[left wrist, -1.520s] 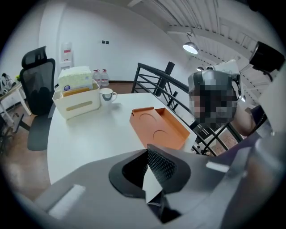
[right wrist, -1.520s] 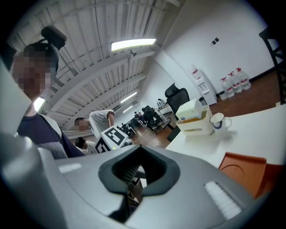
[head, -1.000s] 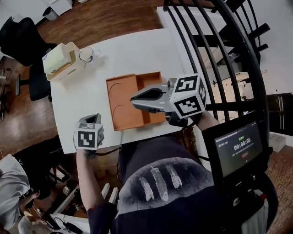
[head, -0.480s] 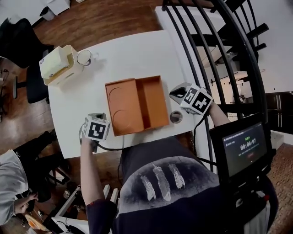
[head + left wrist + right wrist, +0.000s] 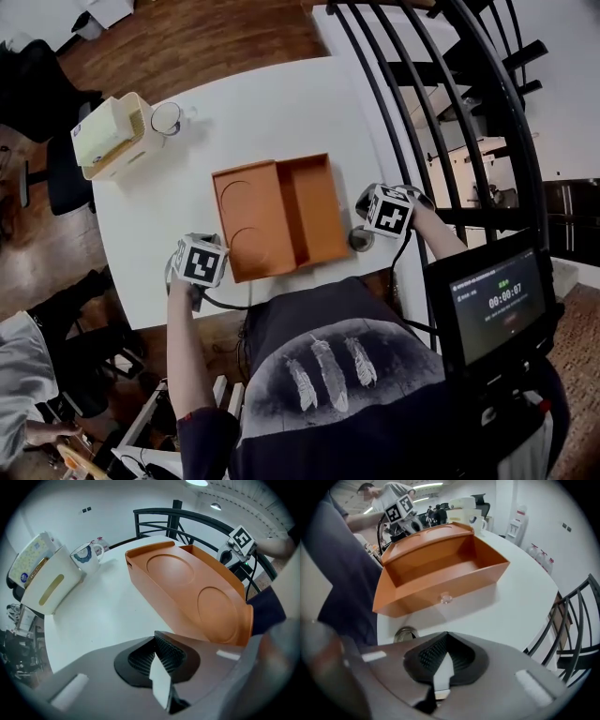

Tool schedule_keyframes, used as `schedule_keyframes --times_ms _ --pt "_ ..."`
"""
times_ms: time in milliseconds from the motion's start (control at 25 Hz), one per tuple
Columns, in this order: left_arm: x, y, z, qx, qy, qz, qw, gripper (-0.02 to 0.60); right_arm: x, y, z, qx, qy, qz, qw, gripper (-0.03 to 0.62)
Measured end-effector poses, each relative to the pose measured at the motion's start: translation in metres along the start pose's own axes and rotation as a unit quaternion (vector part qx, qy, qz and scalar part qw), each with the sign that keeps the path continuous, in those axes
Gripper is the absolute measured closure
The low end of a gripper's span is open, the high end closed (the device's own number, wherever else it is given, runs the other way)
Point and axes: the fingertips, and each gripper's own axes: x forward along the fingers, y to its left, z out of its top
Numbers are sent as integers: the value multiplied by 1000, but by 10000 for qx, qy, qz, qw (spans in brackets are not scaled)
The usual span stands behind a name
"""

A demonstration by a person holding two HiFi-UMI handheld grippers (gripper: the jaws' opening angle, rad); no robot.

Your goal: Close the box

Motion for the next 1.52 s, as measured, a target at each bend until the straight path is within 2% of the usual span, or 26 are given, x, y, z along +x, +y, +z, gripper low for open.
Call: schedule_keyframes --times_ms 240,640,840,1520 --pt "11 -4 0 -5 104 -151 9998 566 2 2 1 -26 47 103 9999 589" --pt "22 -8 -5 -13 256 -277 9993 566 5 21 34 -305 -143 414 9986 589" --pt "20 -4 -4 74 254 -173 9995 566 7 21 40 -449 -62 387 9982 589" --pt "22 -11 -4 141 263 -263 9992 566 5 27 50 -635 26 411 9971 589"
